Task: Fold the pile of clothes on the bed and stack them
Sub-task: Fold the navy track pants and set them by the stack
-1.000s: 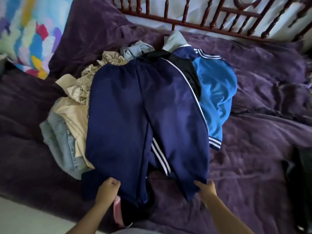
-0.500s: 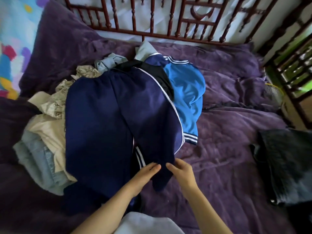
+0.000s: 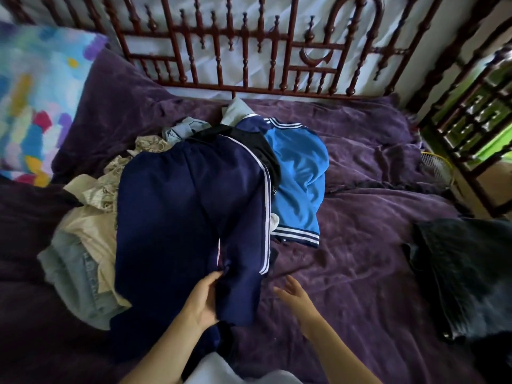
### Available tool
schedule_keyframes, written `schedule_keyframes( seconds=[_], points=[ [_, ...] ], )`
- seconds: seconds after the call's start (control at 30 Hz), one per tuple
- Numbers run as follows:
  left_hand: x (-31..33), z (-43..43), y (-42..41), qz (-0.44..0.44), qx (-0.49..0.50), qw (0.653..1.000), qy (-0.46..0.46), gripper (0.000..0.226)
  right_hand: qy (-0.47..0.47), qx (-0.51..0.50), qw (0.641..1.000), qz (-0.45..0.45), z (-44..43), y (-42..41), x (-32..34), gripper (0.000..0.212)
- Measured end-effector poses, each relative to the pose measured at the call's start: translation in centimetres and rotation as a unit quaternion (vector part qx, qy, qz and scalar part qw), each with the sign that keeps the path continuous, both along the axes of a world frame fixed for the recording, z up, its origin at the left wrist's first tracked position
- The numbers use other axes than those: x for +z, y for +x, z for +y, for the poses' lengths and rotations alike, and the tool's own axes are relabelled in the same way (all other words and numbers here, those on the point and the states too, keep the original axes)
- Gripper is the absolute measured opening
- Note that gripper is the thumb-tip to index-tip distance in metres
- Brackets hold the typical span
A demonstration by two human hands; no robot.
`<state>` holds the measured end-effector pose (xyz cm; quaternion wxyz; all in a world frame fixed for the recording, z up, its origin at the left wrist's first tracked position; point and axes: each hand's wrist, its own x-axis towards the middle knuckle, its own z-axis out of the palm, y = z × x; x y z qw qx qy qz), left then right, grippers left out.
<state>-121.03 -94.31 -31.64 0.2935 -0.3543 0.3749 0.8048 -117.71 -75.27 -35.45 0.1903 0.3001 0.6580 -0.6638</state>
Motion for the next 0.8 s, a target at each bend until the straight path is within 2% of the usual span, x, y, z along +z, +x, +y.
schedule_keyframes(
  seconds=[0.07,0.13,0.17,0.23,0.27,0.33,0.37,0.4,0.43,0.47,0.5,0.53,0.57,0.6,0.67,0.73,0.77,0.8],
  points=[
    [0.6,0.4,0.3,0.004,0.008,0.999,0.032,0.043,-0.039,0.045,0.998,0.003,-0.9,-0.4,0.4,0.051],
    [0.9,1.0,0.6,0.007,-0.008,0.999,0.052,0.047,-0.087,0.08,0.993,0.007,-1.7,-0.5,1.0,0.019],
    [1.3,1.1,0.9,0.009,-0.012,0.998,0.061,0.048,-0.109,0.091,0.99,0.005,-1.9,-0.5,1.1,0.011],
    [1.6,1.1,1.2,0.004,-0.006,0.998,0.067,0.048,-0.119,0.092,0.989,-0.003,-1.4,0.0,1.1,0.025],
    [1.5,1.0,1.4,0.001,0.0,0.998,0.068,0.047,-0.09,0.102,0.991,-0.003,-0.9,0.3,1.2,0.03],
    [1.5,0.8,1.8,-0.009,0.015,0.997,0.073,0.043,0.015,0.15,0.988,0.008,0.6,1.0,1.4,0.04],
    [1.3,0.8,2.0,-0.014,0.023,0.997,0.075,0.038,0.103,0.192,0.976,0.023,1.3,1.4,1.6,0.044],
    [0.7,0.8,2.1,-0.018,0.029,0.997,0.062,0.031,0.214,0.244,0.944,0.053,1.9,1.9,1.9,0.046],
    [0.1,0.8,2.2,-0.026,0.03,0.999,0.03,0.022,0.351,0.291,0.883,0.11,2.5,2.5,2.1,0.045],
    [-0.5,1.0,2.3,-0.036,0.031,0.999,-0.015,0.015,0.471,0.311,0.802,0.194,3.2,3.5,1.9,0.041],
    [-1.0,1.2,2.5,-0.044,0.021,0.998,-0.045,0.014,0.537,0.329,0.738,0.243,3.4,4.5,1.9,0.038],
    [-1.6,1.5,2.8,-0.054,-0.001,0.997,-0.061,0.013,0.566,0.344,0.704,0.256,3.1,5.3,2.2,0.037],
    [-2.1,2.0,3.4,-0.07,-0.029,0.995,-0.064,0.013,0.568,0.351,0.692,0.274,2.7,6.2,2.2,0.036],
    [-2.5,2.5,4.0,-0.093,-0.06,0.992,-0.065,0.017,0.551,0.375,0.695,0.271,2.2,6.8,1.9,0.035],
    [-3.2,3.4,5.5,-0.13,-0.118,0.982,-0.064,0.029,0.503,0.427,0.723,0.204,1.2,7.8,1.6,0.035],
    [-3.6,3.9,6.7,-0.141,-0.154,0.977,-0.041,0.034,0.475,0.429,0.745,0.186,0.9,8.8,0.7,0.037],
    [-3.7,3.9,7.2,-0.143,-0.164,0.975,-0.04,0.03,0.435,0.427,0.774,0.171,0.9,9.0,0.3,0.038],
    [-3.7,3.9,7.5,-0.143,-0.17,0.973,-0.056,0.022,0.388,0.422,0.812,0.113,1.0,9.2,-0.4,0.041]
  ],
)
